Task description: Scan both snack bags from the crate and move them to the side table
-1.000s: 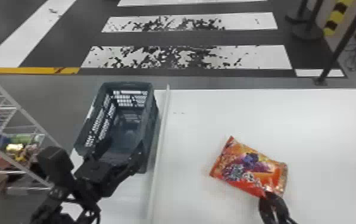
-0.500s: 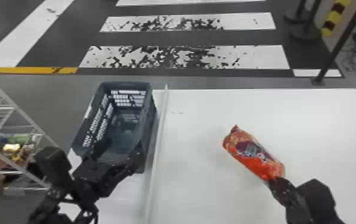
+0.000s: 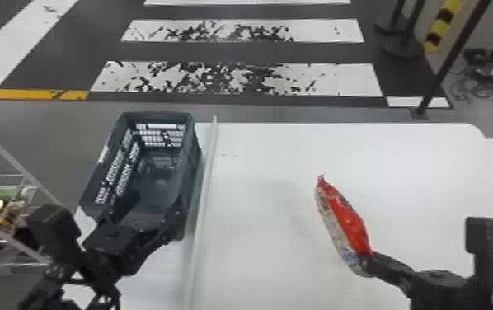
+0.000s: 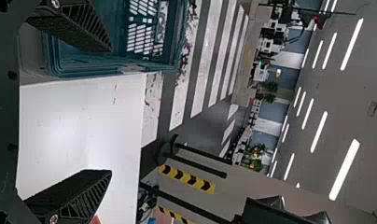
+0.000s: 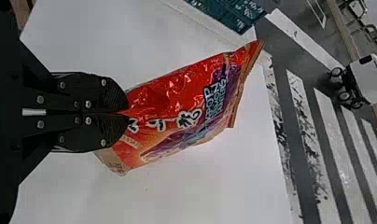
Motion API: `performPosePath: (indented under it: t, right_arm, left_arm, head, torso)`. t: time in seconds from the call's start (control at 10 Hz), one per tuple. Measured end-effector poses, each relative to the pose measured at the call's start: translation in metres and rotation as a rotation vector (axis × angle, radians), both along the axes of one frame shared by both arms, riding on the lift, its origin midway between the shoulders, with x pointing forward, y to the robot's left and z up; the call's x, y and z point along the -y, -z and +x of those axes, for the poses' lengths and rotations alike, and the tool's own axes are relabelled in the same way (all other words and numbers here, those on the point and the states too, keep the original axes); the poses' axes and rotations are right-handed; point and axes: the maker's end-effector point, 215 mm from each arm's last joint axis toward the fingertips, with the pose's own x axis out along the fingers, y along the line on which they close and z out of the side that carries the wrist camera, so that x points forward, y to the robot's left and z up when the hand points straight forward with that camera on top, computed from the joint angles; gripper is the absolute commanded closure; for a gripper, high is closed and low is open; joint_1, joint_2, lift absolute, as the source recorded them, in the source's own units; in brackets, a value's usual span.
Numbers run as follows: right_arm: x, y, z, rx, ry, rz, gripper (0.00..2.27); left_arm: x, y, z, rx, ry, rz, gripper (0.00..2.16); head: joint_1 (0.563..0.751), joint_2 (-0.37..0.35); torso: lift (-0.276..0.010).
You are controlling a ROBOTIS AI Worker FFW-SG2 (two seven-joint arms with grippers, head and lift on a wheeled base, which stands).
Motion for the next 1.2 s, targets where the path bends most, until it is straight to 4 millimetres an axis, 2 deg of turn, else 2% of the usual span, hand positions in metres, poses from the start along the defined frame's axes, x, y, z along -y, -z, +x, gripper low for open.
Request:
performPosePath:
  t: [0.2,0.4,0.5,0.7,0.8,0.9,1.0,1.1,1.2]
  right_arm:
    - [-0.016,-0.03,-0.014,-0.075,-0.008,0.117,2.25]
    - [-0.022,-0.04,-0.028,-0.146,-0.002,0.17,2.25]
    - [-0.014,-0.035,-0.028,-0.167,0.027,0.149,2.25]
    - [0.012,-0.002,-0.029,-0.239,0.119,0.124,2.25]
    - [0.027,0.007,-0.026,-0.259,0.164,0.114,2.25]
    - [0.043,0.012,-0.024,-0.275,0.205,0.1,2.03]
    - [0.058,0.014,-0.022,-0.285,0.24,0.081,1.15]
    - [0.07,0.015,-0.019,-0.288,0.267,0.057,0.0]
    - [0.084,0.02,-0.018,-0.292,0.296,0.015,0.0]
  left_arm:
    - [0.005,0.002,0.0,-0.002,0.008,-0.005,0.07]
    - [0.009,0.004,0.0,-0.006,0.013,-0.004,0.07]
    - [0.01,0.005,-0.001,-0.007,0.018,-0.001,0.07]
    - [0.012,0.005,-0.001,-0.007,0.021,0.0,0.07]
    - [0.011,0.005,-0.001,-0.007,0.021,0.001,0.07]
    - [0.012,0.005,-0.001,-0.007,0.022,0.001,0.07]
    - [0.012,0.005,-0.001,-0.007,0.023,0.0,0.07]
    - [0.013,0.005,-0.001,-0.007,0.024,-0.001,0.07]
    - [0.013,0.005,-0.001,-0.007,0.025,-0.001,0.07]
  head:
    - [0.695,0.085]
    - [0.695,0.097]
    - [0.695,0.082]
    - [0.695,0.031]
    - [0.695,0.015]
    - [0.695,-0.018]
    - [0.695,-0.049]
    - [0.695,-0.073]
    - [0.695,-0.088]
  torso:
    - [-0.029]
    - [-0.029]
    - [-0.029]
    - [-0.029]
    - [-0.029]
    - [-0.029]
    - [-0.029]
    - [-0.029]
    - [-0.029]
